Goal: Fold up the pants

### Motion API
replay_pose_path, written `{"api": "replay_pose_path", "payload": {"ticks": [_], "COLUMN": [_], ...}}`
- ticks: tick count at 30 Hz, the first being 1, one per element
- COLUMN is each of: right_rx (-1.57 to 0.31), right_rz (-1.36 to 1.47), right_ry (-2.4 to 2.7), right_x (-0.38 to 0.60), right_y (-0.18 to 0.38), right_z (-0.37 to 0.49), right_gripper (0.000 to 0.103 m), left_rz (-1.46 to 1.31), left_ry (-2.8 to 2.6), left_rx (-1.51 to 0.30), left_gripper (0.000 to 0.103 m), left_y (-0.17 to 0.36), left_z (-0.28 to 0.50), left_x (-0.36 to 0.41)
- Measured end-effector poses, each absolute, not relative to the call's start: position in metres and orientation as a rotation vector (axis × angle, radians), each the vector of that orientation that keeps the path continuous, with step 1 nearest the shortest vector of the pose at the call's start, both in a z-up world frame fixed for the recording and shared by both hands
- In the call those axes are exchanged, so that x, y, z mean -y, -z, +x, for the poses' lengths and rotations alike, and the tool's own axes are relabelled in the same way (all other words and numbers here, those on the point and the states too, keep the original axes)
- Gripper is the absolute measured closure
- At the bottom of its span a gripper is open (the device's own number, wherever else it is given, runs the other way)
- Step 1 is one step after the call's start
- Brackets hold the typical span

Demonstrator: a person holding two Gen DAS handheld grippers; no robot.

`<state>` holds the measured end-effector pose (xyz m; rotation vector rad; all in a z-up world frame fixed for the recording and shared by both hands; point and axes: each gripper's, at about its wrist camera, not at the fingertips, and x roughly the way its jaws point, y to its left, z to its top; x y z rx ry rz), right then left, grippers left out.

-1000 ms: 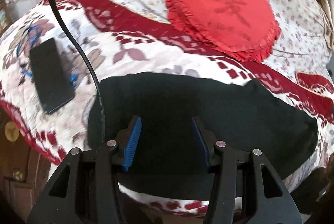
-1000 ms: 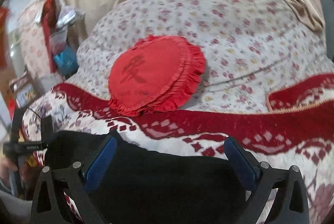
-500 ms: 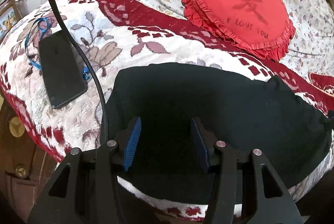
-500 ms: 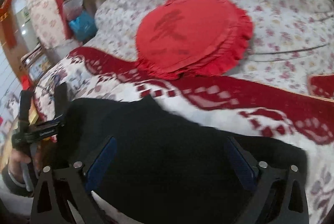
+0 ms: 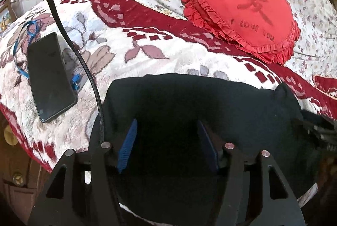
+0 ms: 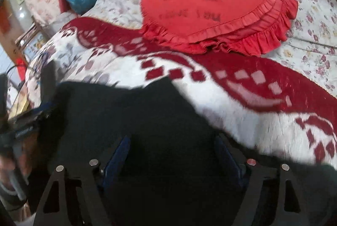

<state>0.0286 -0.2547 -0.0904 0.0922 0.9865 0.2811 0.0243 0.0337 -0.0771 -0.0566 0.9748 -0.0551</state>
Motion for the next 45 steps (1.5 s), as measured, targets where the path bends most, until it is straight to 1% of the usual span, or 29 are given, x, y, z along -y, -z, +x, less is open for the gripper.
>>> {"api": "replay_pose_path", "payload": {"ticks": [2, 4, 10, 13, 19, 20, 24, 29, 33, 38, 45], "right_rx": [-1.0, -0.972, -0.937, -0.948, -1.013, -1.001, -0.982, -0.976, -0.968, -0.999, -0.999], "right_rz": [0.119, 0.151, 0.071, 0.059, 0.057, 0.067, 0.126, 0.28, 0.347, 0.344, 0.414], "right_ry": [-0.281, -0.312, -0.359, -0.362, -0.29, -0.281, -0.213, -0.155, -0.086, 0.004, -0.029], "right_x": [0.259, 0.262, 0.257, 0.261, 0.287, 0.295, 0.33, 0.382, 0.413, 0.432, 0.445], "right_y": [0.086, 0.074, 0.054, 0.061, 0.094, 0.094, 0.085, 0.073, 0.069, 0.072, 0.069], "right_z": [0.034, 0.026, -0.015, -0.037, -0.057, -0.062, -0.078, -0.109, -0.132, -0.142, -0.152], "right_gripper": [0.022, 0.022, 0.022, 0.022, 0.022, 0.023, 0.023, 0.023, 0.023, 0.023, 0.023], "left_rz": [-0.057, -0.067, -0.064, -0.072, -0.051, -0.047, -0.028, 0.002, 0.05, 0.135, 0.216], "left_ry": [0.055, 0.058, 0.053, 0.059, 0.084, 0.093, 0.135, 0.24, 0.346, 0.45, 0.529], "left_rx": [-0.98, -0.981, -0.964, -0.955, -0.961, -0.959, -0.941, -0.961, -0.985, -0.999, -0.992], "left_gripper": [0.044, 0.044, 0.044, 0.044, 0.044, 0.044, 0.044, 0.044, 0.044, 0.044, 0.044], "left_y": [0.075, 0.073, 0.062, 0.058, 0.055, 0.053, 0.044, 0.044, 0.047, 0.05, 0.05], "left_z": [0.026, 0.025, 0.014, 0.005, -0.005, -0.006, -0.007, -0.003, 0.002, 0.008, 0.006], "left_x": [-0.034, -0.034, -0.032, -0.029, -0.013, -0.01, 0.008, 0.048, 0.091, 0.149, 0.2]}}
